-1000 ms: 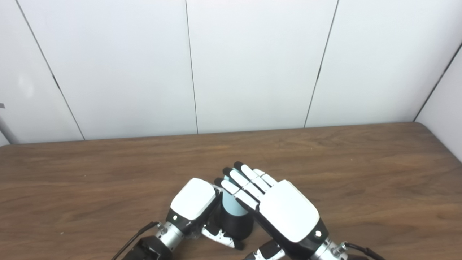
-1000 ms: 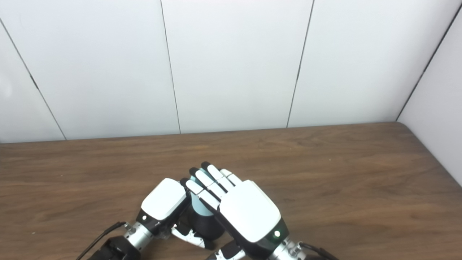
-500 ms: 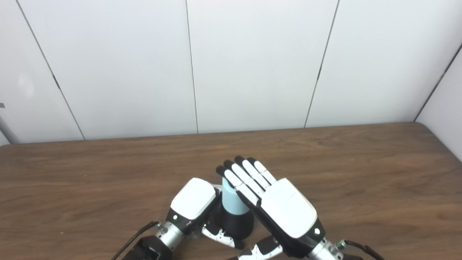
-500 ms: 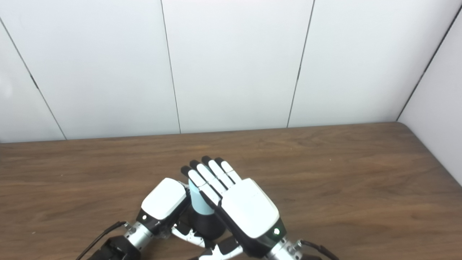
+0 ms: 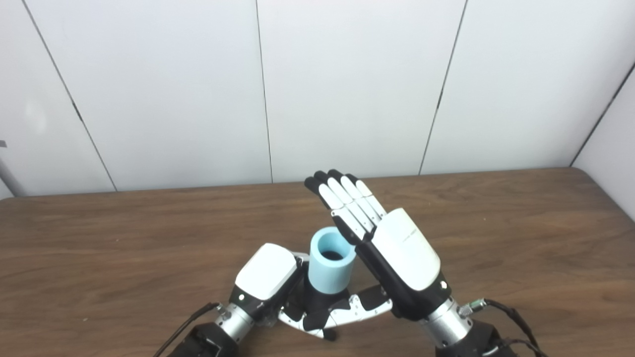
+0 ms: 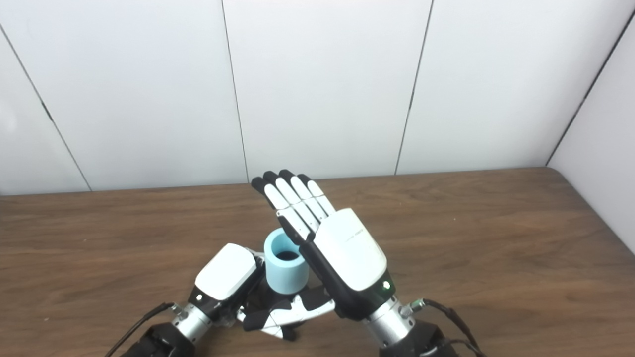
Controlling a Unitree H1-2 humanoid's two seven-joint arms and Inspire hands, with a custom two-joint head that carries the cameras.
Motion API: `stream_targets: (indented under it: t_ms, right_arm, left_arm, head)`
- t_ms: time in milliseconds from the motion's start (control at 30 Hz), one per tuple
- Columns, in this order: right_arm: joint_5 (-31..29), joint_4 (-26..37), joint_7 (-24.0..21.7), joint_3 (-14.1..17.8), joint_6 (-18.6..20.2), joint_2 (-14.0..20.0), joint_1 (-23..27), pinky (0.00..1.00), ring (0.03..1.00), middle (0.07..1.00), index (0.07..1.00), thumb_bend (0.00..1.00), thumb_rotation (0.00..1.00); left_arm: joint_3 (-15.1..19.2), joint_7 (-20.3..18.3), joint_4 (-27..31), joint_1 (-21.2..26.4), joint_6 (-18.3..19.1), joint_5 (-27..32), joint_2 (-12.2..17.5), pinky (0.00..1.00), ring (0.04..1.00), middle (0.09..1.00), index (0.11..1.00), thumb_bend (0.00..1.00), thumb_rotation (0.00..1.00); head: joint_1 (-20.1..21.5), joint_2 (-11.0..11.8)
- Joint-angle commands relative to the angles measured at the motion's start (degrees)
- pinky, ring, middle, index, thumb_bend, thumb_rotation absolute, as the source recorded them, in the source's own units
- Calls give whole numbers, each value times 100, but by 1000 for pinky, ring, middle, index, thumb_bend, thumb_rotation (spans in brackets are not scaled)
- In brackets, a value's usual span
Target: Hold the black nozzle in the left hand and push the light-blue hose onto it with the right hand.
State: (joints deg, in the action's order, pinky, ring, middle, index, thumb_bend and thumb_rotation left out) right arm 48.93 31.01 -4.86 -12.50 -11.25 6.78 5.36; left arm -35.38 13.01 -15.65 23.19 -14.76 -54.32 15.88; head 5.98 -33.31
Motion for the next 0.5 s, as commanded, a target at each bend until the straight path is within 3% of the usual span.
stream_targets:
  t_ms: [0,167,267,367,467]
  right_arm:
    - [-204,77,311,78,-246,-48,119,1000,1000,1000,1000,887,838]
    - [-288,-195,1027,377,-592,-107,-35,996,1000,1000,1000,853,843]
    - [-379,-474,1529,689,-701,-162,-128,935,1000,1000,1000,807,864]
    - [-905,-689,1684,973,-575,-270,-236,949,1000,1000,1000,742,815]
    - [-1584,-944,1805,1241,-548,-355,-382,933,991,1000,990,634,699]
  left_arm:
    - [-194,-271,-253,-151,-68,-172,36,134,190,471,479,524,0]
    - [-229,-390,-198,-147,46,-251,58,139,200,471,479,526,0]
    - [-226,-393,-203,-150,34,-211,54,139,203,471,479,526,0]
    - [-224,-399,-194,-155,48,-216,56,137,199,471,479,526,0]
    - [-215,-369,-202,-159,41,-213,58,135,196,471,479,526,0]
  head:
    - [1,-2]
    - [-1,-5]
    - [-13,-4]
    - [-10,-16]
    - [-24,-23]
